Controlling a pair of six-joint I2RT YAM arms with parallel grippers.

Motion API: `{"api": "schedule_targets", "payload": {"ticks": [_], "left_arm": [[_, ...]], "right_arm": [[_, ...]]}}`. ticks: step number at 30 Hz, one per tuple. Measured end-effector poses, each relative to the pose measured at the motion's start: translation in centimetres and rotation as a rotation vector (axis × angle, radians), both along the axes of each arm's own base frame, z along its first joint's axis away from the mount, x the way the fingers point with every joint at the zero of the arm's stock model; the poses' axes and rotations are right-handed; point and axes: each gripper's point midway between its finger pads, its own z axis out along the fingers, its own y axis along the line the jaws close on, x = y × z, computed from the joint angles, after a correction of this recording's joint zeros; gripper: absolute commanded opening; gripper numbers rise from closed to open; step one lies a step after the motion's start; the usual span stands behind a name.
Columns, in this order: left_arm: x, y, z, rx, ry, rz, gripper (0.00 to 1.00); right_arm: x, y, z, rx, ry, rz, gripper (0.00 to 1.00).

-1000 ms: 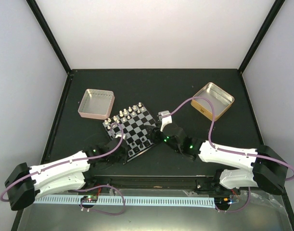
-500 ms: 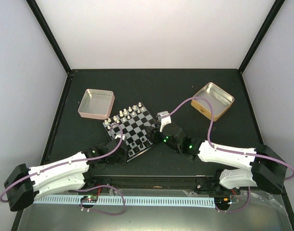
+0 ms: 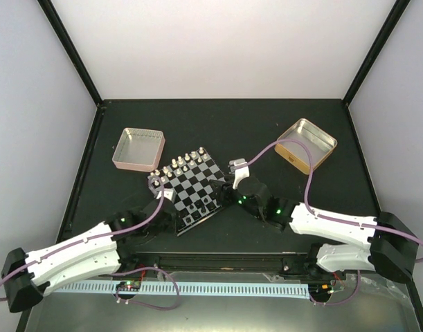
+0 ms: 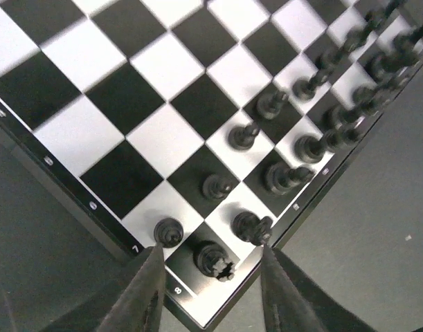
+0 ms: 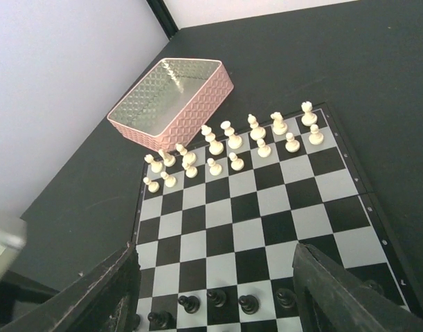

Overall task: Set up the chess pieces on the board
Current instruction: Place the chess piece on the chessboard, then reset both arms

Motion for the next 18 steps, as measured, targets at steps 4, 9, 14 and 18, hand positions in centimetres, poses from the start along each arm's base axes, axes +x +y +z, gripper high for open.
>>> {"api": "schedule_targets", "payload": {"ticks": [4, 9, 14, 18], "left_arm": [[0.9, 0.4, 3.4, -0.043, -0.085, 0.033, 0.63], [1.9, 1.7, 8.6, -0.117, -0.238, 0.087, 0.88], [2.2, 3.9, 13.9, -0.206, -0.418, 0.135, 0.99], [2.0, 5.8, 17.2, -0.254, -0.534, 0.168, 0.99]], "right_arm": [[-0.1, -1.1, -0.3, -0.037, 0.009, -0.026, 0.63], [-0.1, -3.9, 0.0, -0.091, 0.007, -0.102, 0.81], [-0.2, -8.6, 1.7, -0.134, -0.027, -0.218, 0.88], [-0.8, -12.6, 2.6, -0.181, -0.049, -0.3, 0.9]]}}
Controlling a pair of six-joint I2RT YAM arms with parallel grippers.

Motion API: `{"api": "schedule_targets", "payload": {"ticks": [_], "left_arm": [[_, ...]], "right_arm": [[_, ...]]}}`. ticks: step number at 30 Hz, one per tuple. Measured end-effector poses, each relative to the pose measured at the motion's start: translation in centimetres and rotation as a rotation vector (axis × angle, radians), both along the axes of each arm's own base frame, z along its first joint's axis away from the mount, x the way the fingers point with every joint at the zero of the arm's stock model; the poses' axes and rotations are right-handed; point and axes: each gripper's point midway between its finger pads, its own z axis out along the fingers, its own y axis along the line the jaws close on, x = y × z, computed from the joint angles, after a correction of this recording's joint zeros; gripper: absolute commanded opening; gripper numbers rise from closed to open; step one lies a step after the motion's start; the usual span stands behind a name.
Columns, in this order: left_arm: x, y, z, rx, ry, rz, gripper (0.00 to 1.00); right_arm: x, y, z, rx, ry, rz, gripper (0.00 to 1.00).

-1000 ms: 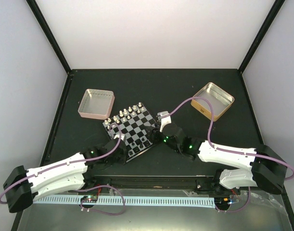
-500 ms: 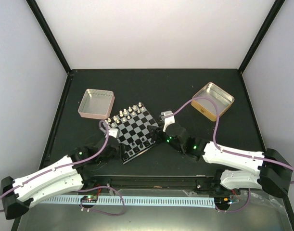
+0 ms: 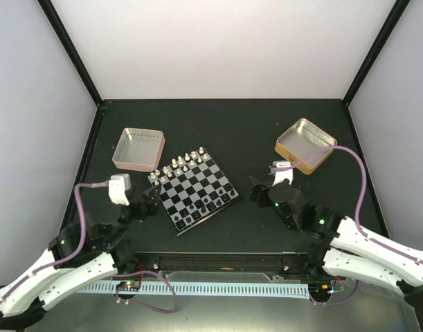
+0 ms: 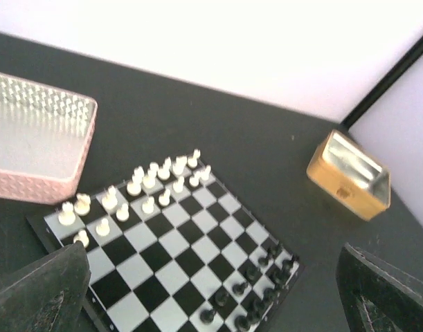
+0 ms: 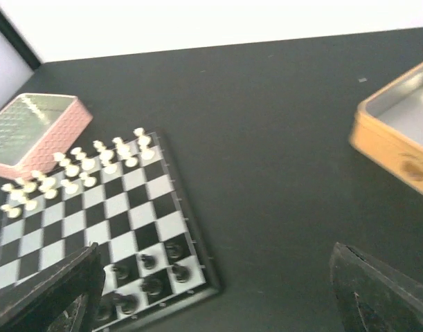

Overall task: Set up the chess pieces on the board
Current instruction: Reset both arms

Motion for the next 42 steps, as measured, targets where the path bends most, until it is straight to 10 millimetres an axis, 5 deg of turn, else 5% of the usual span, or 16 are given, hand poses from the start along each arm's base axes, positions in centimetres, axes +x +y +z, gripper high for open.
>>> {"api": "schedule_targets", "payload": {"ticks": [4, 7, 11, 15, 42], "left_arm": [[-0.5, 2.2, 3.0, -0.048, -0.087, 0.045, 0.99], [-1.0, 3.9, 4.8, -0.065, -0.125, 0.083, 0.99], [-1.4, 5.8, 5.9, -0.052, -0.15, 0.133, 0.99], [-1.6, 7.0, 6.5, -0.021, -0.163, 0.164, 0.99], [-1.6, 7.6, 6.6, 0.046, -0.181, 0.171, 0.99]], "right_arm": [[-0.8, -3.9, 1.6, -0.026, -0.023, -0.083, 0.93], [-1.9, -7.4, 4.6, 0.049, -0.098, -0.148, 0.96], [-3.5, -12.2, 8.3, 0.175, -0.213, -0.231, 0.98], [-4.3, -14.8, 9.6, 0.203, -0.263, -0.293, 0.99], [-3.9, -15.0, 8.5, 0.113, -0.248, -0.323, 1.0]]}}
